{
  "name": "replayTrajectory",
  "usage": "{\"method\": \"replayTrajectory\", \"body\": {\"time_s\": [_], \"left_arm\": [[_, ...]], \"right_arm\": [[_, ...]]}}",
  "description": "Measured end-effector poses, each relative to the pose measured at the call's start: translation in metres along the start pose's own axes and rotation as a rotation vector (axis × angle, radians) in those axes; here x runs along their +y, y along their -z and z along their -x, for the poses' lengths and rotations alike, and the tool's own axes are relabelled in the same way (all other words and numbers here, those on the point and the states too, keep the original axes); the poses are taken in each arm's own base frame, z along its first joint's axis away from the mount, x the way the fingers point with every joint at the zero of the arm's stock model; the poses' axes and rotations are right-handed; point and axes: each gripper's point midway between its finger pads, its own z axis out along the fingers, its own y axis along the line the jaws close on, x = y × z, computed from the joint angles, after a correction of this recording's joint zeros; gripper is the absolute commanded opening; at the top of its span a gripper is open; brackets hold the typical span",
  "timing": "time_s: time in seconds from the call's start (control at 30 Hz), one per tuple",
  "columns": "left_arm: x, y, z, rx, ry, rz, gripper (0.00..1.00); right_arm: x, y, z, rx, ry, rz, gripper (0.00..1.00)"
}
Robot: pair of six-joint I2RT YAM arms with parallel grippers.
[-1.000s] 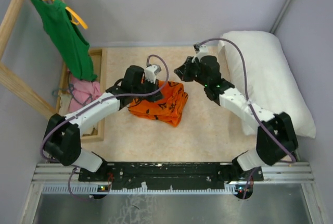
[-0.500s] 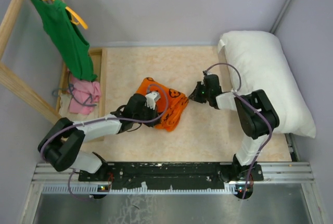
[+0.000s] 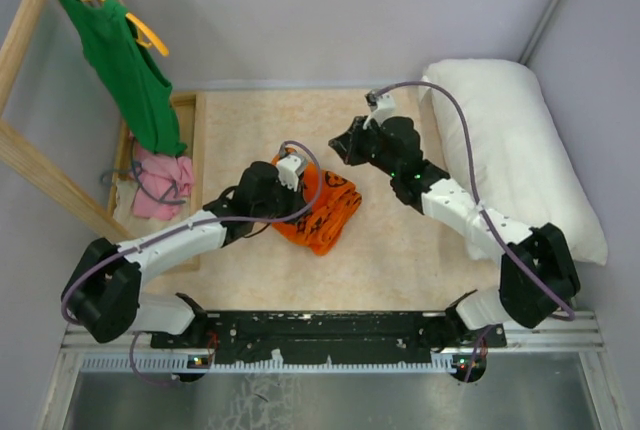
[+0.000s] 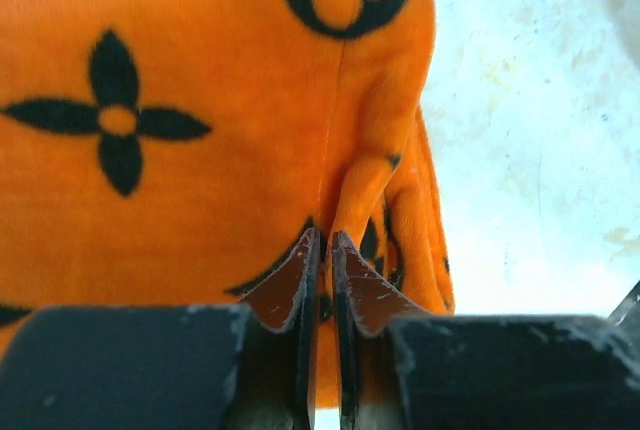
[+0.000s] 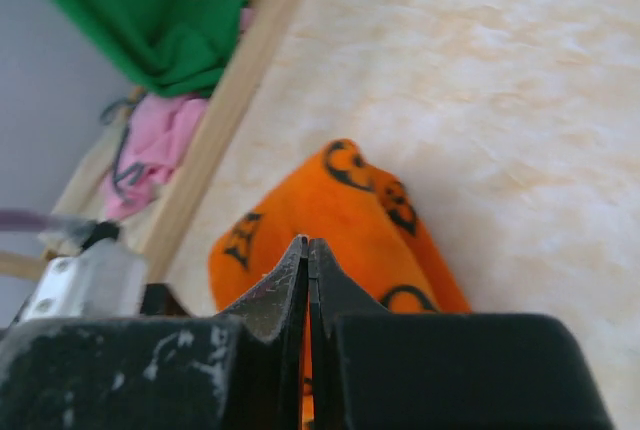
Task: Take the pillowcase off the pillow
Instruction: Adjust the pillowcase at the center of the board.
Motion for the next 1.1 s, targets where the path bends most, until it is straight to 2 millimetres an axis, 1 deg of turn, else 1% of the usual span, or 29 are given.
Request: {"method": "replayTrajectory", "body": {"time_s": [0.07, 0.13, 0.17, 0.2, 0.27, 0.33, 0.37, 0.43, 0.47, 0.5, 0.53, 0.6, 0.7, 0.77, 0.8, 0.83, 0.87, 0.9, 0.93, 0.97, 1.0, 1.03, 1.07, 1.1], "left_arm": [[-0.003, -0.004, 0.009, -0.017, -0.001, -0.010, 0.14], [-0.005, -0.009, 0.011, -0.021, 0.005, -0.023, 0.14], [-0.005, -0.012, 0.010, -0.016, 0.011, -0.029, 0.13], [-0.006, -0.015, 0.007, -0.009, 0.019, -0.035, 0.13], [-0.006, -0.023, 0.001, 0.005, 0.034, -0.045, 0.14], [-0.005, -0.028, -0.012, 0.018, 0.054, -0.052, 0.19], [-0.004, -0.029, -0.023, 0.030, 0.069, -0.053, 0.19], [-0.001, -0.031, -0.045, 0.054, 0.098, -0.055, 0.19], [0.000, -0.031, -0.055, 0.060, 0.114, -0.056, 0.18], [0.000, -0.032, -0.061, 0.055, 0.124, -0.059, 0.18], [0.000, -0.032, -0.062, 0.040, 0.136, -0.063, 0.18], [0.000, -0.032, -0.060, 0.018, 0.146, -0.069, 0.21], [-0.001, -0.027, -0.053, 0.002, 0.151, -0.072, 0.28], [0.000, -0.019, -0.043, -0.004, 0.148, -0.062, 0.32], [0.000, -0.013, -0.032, -0.014, 0.142, -0.057, 0.35], [0.000, -0.006, -0.017, -0.039, 0.136, -0.053, 0.38], [0.002, 0.002, 0.002, -0.076, 0.130, -0.047, 0.39], [0.006, 0.011, 0.025, -0.124, 0.123, -0.037, 0.36], [0.011, 0.020, 0.048, -0.178, 0.119, -0.024, 0.31], [0.016, 0.029, 0.068, -0.227, 0.117, -0.010, 0.22], [0.023, 0.038, 0.084, -0.271, 0.118, 0.009, 0.11], [0.032, 0.046, 0.096, -0.307, 0.121, 0.028, 0.03], [0.041, 0.052, 0.103, -0.333, 0.126, 0.050, 0.00], [0.053, 0.057, 0.105, -0.349, 0.138, 0.071, 0.00]], "right_arm": [[0.027, 0.000, 0.000, -0.006, 0.004, 0.088, 0.00], [0.031, -0.005, -0.008, 0.007, -0.017, 0.121, 0.00], [0.028, -0.010, -0.017, 0.021, -0.035, 0.125, 0.00], [0.020, -0.016, -0.032, 0.047, -0.056, 0.121, 0.00], [-0.002, -0.025, -0.075, 0.130, -0.104, 0.087, 0.00], [-0.029, -0.024, -0.130, 0.237, -0.167, 0.036, 0.00], [-0.043, -0.021, -0.157, 0.289, -0.206, 0.008, 0.00], [-0.062, -0.013, -0.192, 0.354, -0.281, -0.028, 0.00], [-0.064, -0.011, -0.196, 0.352, -0.316, -0.019, 0.00], [-0.063, -0.012, -0.192, 0.336, -0.332, -0.003, 0.00], [-0.062, -0.013, -0.187, 0.321, -0.341, 0.011, 0.00], [-0.063, -0.013, -0.184, 0.312, -0.357, 0.015, 0.00], [-0.065, -0.010, -0.180, 0.311, -0.359, 0.003, 0.01], [-0.064, -0.005, -0.168, 0.300, -0.329, -0.017, 0.10], [-0.063, -0.003, -0.157, 0.283, -0.302, -0.027, 0.13], [-0.060, -0.003, -0.143, 0.257, -0.272, -0.034, 0.16], [-0.055, -0.005, -0.129, 0.232, -0.245, -0.033, 0.18], [-0.048, -0.008, -0.110, 0.197, -0.215, -0.028, 0.19], [-0.038, -0.012, -0.090, 0.161, -0.188, -0.012, 0.16], [-0.025, -0.018, -0.070, 0.124, -0.165, 0.015, 0.10], [-0.013, -0.022, -0.053, 0.093, -0.150, 0.043, 0.02], [0.001, -0.027, -0.038, 0.066, -0.138, 0.074, 0.00], [0.015, -0.033, -0.020, 0.032, -0.136, 0.109, 0.00], [0.025, -0.037, -0.015, 0.022, -0.130, 0.134, 0.00]]}}
